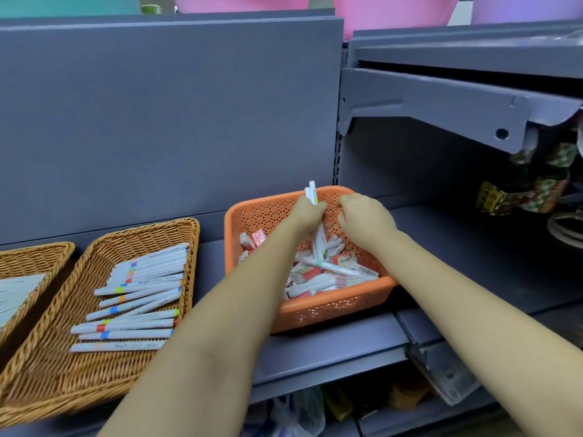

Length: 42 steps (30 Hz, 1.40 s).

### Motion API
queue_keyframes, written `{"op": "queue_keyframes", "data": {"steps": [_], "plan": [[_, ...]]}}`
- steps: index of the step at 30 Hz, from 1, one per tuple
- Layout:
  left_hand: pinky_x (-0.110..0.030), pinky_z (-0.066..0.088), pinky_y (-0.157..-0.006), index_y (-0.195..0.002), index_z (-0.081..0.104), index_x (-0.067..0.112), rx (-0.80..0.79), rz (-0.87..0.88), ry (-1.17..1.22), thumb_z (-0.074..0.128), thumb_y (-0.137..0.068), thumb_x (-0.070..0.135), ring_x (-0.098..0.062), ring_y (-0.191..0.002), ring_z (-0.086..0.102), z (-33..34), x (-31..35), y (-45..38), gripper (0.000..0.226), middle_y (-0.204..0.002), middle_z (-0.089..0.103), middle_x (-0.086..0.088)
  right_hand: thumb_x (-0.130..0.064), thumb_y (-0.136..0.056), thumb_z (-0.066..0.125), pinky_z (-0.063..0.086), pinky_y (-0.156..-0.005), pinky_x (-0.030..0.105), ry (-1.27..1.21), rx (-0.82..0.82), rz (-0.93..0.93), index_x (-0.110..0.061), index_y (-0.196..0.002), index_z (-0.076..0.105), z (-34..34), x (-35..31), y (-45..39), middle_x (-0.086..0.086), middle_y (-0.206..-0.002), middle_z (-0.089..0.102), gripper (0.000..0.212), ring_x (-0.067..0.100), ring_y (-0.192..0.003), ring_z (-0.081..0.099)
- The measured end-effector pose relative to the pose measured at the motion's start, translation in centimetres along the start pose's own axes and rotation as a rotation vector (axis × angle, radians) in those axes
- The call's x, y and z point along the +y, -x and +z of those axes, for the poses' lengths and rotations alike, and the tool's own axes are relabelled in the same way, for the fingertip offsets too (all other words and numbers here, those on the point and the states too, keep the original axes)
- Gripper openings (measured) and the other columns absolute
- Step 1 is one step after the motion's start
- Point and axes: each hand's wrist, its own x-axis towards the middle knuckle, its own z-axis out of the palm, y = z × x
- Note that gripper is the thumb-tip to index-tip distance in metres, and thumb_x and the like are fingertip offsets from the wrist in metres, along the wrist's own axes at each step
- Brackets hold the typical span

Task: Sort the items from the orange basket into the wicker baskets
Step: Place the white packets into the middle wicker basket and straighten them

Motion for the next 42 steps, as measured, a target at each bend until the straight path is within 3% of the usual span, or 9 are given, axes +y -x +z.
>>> {"op": "queue_keyframes", "data": {"steps": [3, 7, 12, 16, 21, 26, 30, 33, 42], "plan": [[-0.027, 0.038, -0.055, -0.102, 0.036, 0.007, 0.101, 0.131, 0.062, 0.044, -0.095, 0.011, -0.015, -0.062, 0.042, -1.2, 0.5, 0.2, 0.011, -0.072, 0.041, -0.003, -0.013, -0.094, 0.039, 0.041, -0.072, 0.034, -0.008, -0.003, 0.004, -0.008, -0.113, 0.056, 0.0, 0.0, 0.1, 0.011, -0.115, 0.060, 0.026, 0.032, -0.101, 0.058], [-0.029, 0.041, -0.066, -0.101, 0.043, 0.012, 0.072, 0.228, 0.029, 0.056, -0.093, 0.015, -0.015, -0.073, 0.045, -1.7, -0.8, 1.1, 0.016, -0.077, 0.045, 0.001, -0.015, -0.095, 0.038, 0.041, -0.071, 0.033, 0.012, -0.027, -0.002, -0.010, -0.118, 0.055, 0.0, -0.3, 0.1, 0.010, -0.116, 0.060, 0.028, 0.030, -0.101, 0.059], [-0.022, 0.037, -0.056, -0.079, 0.047, 0.015, -0.100, 0.178, -0.017, 0.056, -0.094, 0.014, -0.011, -0.058, 0.041, -1.6, -2.1, 1.5, 0.018, -0.065, 0.045, 0.001, -0.013, -0.095, 0.038, 0.037, -0.066, 0.032, 0.044, -0.039, -0.017, -0.008, -0.111, 0.055, -0.2, -0.3, 0.3, 0.011, -0.111, 0.059, 0.024, 0.030, -0.095, 0.058], [-0.021, 0.035, -0.052, -0.080, 0.044, 0.018, -0.026, 0.237, -0.015, 0.050, -0.098, 0.019, -0.011, -0.056, 0.037, -1.8, -1.3, 1.8, 0.019, -0.064, 0.041, 0.001, -0.012, -0.094, 0.038, 0.040, -0.065, 0.032, 0.015, -0.069, -0.016, -0.011, -0.104, 0.056, -0.1, -0.3, 0.0, 0.008, -0.108, 0.062, 0.021, 0.025, -0.086, 0.058], [-0.032, 0.037, -0.063, -0.081, 0.041, 0.020, 0.045, 0.299, -0.042, 0.050, -0.098, 0.027, -0.016, -0.062, 0.038, -3.9, 0.9, 2.8, 0.020, -0.066, 0.041, 0.000, -0.014, -0.094, 0.039, 0.038, -0.067, 0.030, -0.008, -0.087, -0.082, -0.009, -0.101, 0.059, -0.8, -0.8, 0.0, 0.008, -0.107, 0.063, 0.022, 0.027, -0.091, 0.059], [-0.037, 0.037, -0.066, -0.081, 0.041, 0.020, 0.105, 0.338, -0.016, 0.050, -0.096, 0.026, -0.021, -0.064, 0.039, -8.6, 1.4, 4.3, 0.019, -0.067, 0.041, -0.003, -0.015, -0.091, 0.039, 0.043, -0.066, 0.032, 0.028, -0.076, -0.166, -0.012, -0.082, 0.054, -2.1, -4.0, -0.3, 0.005, -0.090, 0.062, 0.017, 0.024, -0.078, 0.055], [-0.034, 0.038, -0.064, -0.079, 0.041, 0.020, 0.165, 0.391, -0.009, 0.051, -0.097, 0.025, -0.018, -0.060, 0.040, -13.3, 1.5, 6.4, 0.020, -0.067, 0.042, -0.001, -0.018, -0.094, 0.038, 0.051, -0.080, 0.038, -0.018, -0.068, -0.189, -0.009, -0.112, 0.059, -2.3, -8.4, -0.6, 0.010, -0.112, 0.063, 0.030, 0.030, -0.099, 0.059], [-0.029, 0.039, -0.057, -0.079, 0.040, 0.020, 0.177, 0.412, -0.004, 0.050, -0.097, 0.024, -0.014, -0.055, 0.039, -16.8, 1.6, 8.4, 0.021, -0.065, 0.042, 0.001, -0.018, -0.094, 0.038, 0.050, -0.083, 0.039, -0.024, -0.071, -0.214, -0.008, -0.116, 0.058, -2.4, -12.3, -0.5, 0.013, -0.118, 0.061, 0.032, 0.032, -0.105, 0.058], [-0.033, 0.036, -0.065, -0.092, 0.041, 0.014, 0.150, 0.402, -0.684, 0.050, -0.097, 0.029, -0.027, -0.082, 0.055, -29.2, -3.7, 13.0, 0.017, -0.092, 0.060, -0.009, -0.018, -0.093, 0.038, 0.047, -0.080, 0.037, -0.044, -0.065, -0.233, -0.008, -0.111, 0.058, -1.7, -24.1, 0.1, 0.013, -0.111, 0.061, 0.028, 0.032, -0.102, 0.058]]}}
